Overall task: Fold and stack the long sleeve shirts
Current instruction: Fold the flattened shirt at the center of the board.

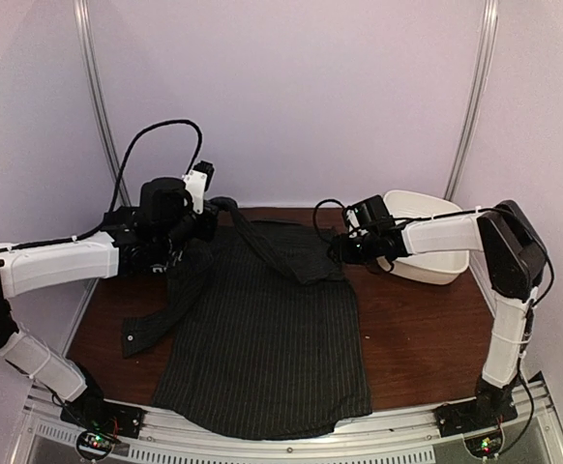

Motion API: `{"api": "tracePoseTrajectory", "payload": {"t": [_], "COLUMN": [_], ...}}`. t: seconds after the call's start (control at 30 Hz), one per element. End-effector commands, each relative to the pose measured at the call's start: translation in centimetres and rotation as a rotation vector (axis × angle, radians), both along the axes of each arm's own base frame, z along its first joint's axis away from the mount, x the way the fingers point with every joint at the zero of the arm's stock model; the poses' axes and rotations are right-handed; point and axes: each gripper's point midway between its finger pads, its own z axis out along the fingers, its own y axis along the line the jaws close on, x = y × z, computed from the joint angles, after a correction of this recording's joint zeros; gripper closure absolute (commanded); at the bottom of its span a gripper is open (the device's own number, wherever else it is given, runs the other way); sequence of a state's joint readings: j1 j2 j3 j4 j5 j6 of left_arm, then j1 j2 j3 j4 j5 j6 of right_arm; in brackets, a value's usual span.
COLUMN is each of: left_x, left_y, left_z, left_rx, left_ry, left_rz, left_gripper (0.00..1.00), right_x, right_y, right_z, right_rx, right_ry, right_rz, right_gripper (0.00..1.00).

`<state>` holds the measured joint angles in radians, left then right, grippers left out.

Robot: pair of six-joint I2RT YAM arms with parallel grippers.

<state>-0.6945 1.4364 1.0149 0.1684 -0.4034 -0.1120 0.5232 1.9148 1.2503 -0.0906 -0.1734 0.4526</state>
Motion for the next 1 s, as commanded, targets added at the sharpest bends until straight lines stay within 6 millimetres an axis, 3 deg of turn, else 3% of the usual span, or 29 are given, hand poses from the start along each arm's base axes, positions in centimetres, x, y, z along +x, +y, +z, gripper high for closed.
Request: {"api": "tracePoseTrajectory", "payload": {"t": [0.0,0.23,0.43,0.57,0.73,0.83,0.97], "left_x": [-0.2,0.0,1.3,3.2,5.3,6.2,6.6], "left_y": [0.5,-0.3,-1.8,-3.4,-5.5,-6.3,-6.8], "left_z": [-2.4,-4.5,-6.3,-7.6,-7.9,-7.6,-7.6], "left_rx": [-0.022,-0.025,-0.009,0.014,0.023,0.025,0.026], "left_ry": [0.055,0.098,0.118,0.132,0.135,0.134,0.133], "left_rz": [0.030,0.001,-0.017,-0.027,-0.052,-0.063,-0.070], "left_gripper": [1.00,1.00,1.00,1.00,1.00,1.00,1.00], "right_x": [2.9,5.2,6.9,8.7,10.1,9.9,8.0], "right_y": [-0.5,-2.1,-3.7,-4.6,-6.1,-7.0,-8.4], "right_z": [-1.7,-4.2,-5.0,-5.6,-6.8,-6.8,-6.8], "right_rx": [-0.030,-0.049,-0.035,-0.044,-0.061,-0.074,-0.115], "right_ry": [0.004,0.042,0.051,0.051,0.069,0.084,0.101], "right_rz": [-0.053,-0.095,-0.115,-0.116,-0.126,-0.137,-0.156], "right_gripper": [0.46,0.69,1.00,1.00,1.00,1.00,0.97]}}
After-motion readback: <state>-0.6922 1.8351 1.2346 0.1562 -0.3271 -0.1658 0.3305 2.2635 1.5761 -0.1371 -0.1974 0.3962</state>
